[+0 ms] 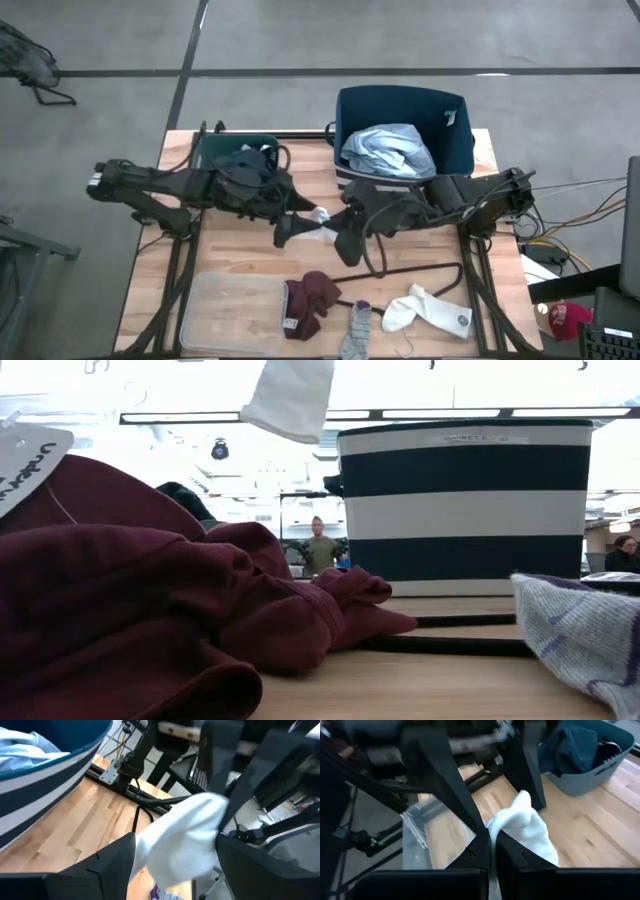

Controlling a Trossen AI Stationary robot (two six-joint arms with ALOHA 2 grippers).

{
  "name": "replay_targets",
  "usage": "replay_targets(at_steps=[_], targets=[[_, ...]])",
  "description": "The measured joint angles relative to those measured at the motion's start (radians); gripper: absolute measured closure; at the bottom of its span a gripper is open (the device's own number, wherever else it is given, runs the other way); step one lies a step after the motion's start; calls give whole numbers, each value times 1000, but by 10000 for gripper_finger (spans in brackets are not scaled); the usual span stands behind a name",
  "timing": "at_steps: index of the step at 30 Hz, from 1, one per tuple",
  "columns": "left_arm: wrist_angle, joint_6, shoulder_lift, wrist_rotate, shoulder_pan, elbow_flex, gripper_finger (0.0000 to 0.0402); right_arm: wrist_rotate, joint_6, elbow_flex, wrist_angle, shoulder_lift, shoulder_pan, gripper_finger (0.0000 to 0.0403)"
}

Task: Pick & Place Cloths
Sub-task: Put the left white sock into the transparent bin

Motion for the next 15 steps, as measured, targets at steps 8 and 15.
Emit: replay_targets(at_steps=[8,15], targets=[[-1,28,34,17,-6,0,129,-34,-18,0,113,0,1,394],[-1,30,20,17,-12,0,194,-30,-19,0,112,0,0,394]])
